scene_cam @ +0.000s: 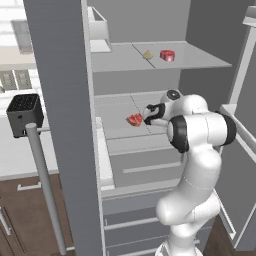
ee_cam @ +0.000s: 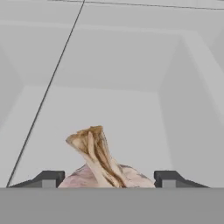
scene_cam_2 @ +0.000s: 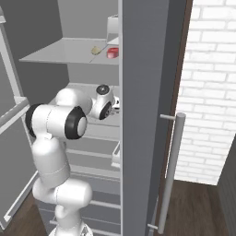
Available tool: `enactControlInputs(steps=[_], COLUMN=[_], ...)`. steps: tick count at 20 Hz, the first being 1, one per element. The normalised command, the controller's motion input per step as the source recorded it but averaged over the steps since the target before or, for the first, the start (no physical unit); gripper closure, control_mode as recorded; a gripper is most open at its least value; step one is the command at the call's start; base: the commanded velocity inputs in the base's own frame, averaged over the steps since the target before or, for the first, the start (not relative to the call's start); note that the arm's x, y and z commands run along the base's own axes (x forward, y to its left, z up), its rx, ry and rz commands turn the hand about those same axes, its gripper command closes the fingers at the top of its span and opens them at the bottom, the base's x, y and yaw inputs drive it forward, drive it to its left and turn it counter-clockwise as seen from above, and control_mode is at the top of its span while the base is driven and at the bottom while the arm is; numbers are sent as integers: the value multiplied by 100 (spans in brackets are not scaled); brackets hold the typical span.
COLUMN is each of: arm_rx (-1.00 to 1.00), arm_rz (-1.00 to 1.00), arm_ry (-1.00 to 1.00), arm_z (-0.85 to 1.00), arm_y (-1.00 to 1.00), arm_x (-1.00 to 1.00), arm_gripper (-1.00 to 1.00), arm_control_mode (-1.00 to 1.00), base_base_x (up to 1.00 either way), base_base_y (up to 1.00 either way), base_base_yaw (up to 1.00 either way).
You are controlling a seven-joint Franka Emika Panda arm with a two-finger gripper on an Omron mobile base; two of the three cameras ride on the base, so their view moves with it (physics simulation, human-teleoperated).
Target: Place one garlic and one steak in each tupperware on the nearby counter, to pack two identical lunches.
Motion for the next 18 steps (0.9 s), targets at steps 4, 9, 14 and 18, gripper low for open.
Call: enactControlInputs(steps=[4, 9, 14, 18], arm_rx=[0, 0, 0, 0], arm_rz=[0, 0, 0, 0], arm_ry=[-7, -9, -4, 0], arm_z=[-24, 31, 100, 81], arm_y=[1, 3, 22, 25], arm_x=[-29, -98, -100, -100], arm_gripper=[100, 100, 100, 100], arm_control_mode=[-100, -100, -100, -100], base_base_x=[0, 0, 0, 0], base_base_y=[0, 0, 0, 0], base_base_yaw=[0, 0, 0, 0])
